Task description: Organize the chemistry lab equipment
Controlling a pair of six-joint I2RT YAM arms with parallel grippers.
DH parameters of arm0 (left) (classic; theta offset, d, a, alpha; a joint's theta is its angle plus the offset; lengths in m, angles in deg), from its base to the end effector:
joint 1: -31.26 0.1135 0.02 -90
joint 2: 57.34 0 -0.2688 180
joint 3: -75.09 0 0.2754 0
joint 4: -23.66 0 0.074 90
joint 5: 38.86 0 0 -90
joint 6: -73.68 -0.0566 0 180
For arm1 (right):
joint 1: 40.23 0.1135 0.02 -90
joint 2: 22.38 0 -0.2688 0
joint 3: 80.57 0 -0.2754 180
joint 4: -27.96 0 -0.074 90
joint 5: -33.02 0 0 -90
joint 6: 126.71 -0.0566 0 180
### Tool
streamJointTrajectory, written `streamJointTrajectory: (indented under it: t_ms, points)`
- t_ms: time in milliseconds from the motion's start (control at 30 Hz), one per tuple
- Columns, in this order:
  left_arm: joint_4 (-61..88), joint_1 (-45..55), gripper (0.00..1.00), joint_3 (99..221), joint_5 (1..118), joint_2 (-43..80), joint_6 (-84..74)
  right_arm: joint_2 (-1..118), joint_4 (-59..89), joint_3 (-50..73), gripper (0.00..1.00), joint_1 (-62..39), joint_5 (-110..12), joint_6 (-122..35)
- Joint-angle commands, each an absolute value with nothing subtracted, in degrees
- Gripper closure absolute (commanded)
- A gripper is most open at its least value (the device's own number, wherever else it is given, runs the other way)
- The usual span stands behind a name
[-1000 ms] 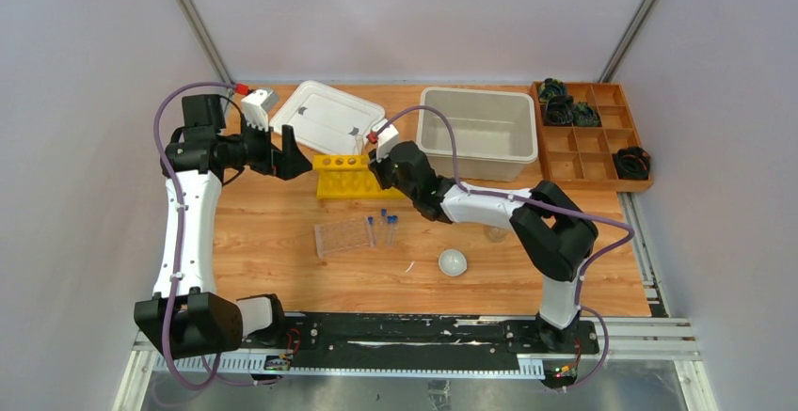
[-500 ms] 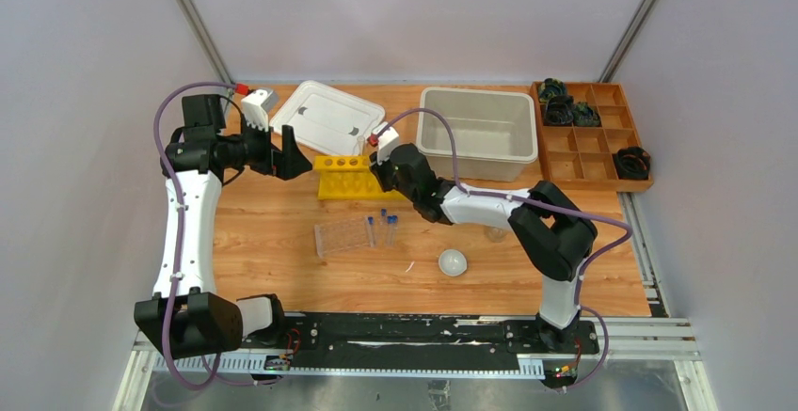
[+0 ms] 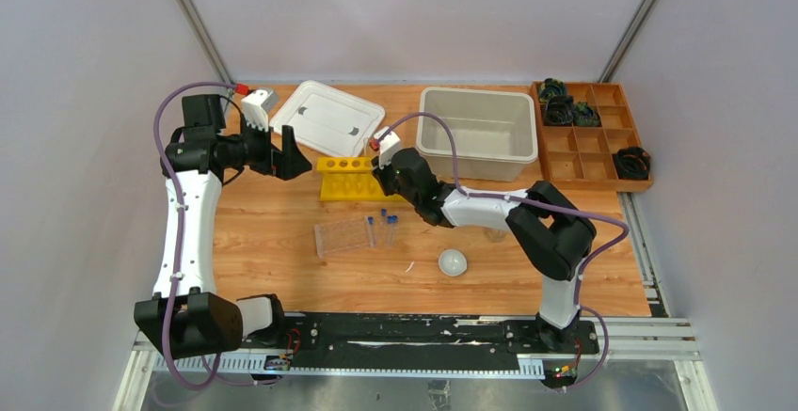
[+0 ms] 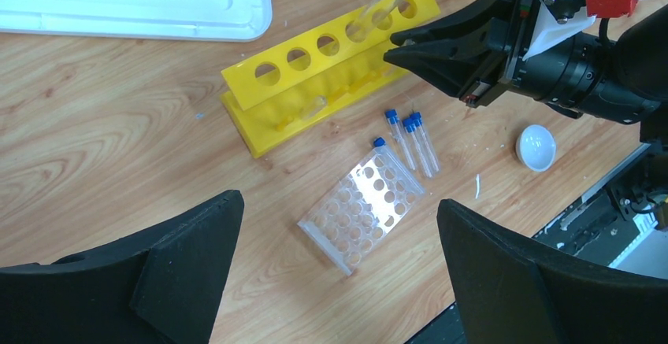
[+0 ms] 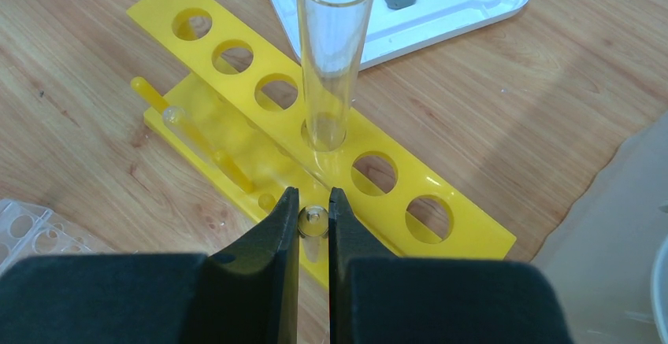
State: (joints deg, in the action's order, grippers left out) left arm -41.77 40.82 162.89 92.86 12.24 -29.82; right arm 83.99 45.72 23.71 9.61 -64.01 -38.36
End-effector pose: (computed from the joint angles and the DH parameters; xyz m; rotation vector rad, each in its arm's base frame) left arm 0.2693 0.0072 0.3662 0.4040 2.1882 -0.6494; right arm 0.3017 0.3468 0.2020 -0.6630 1.7012 0.5304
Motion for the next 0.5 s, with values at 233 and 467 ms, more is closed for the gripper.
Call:
streamJointTrajectory:
  t_ms: [233, 467]
  points:
    - [-41.4, 40.75, 0.0, 164.06, 91.66, 10.6, -30.92, 87.36, 44.75, 18.98, 1.0, 9.69, -60.63, -37.11]
    - [-41.4, 40.75, 0.0, 164.2, 91.93, 10.84, -30.82, 87.6, 44.68, 18.05, 1.0, 10.21, -60.62, -36.92]
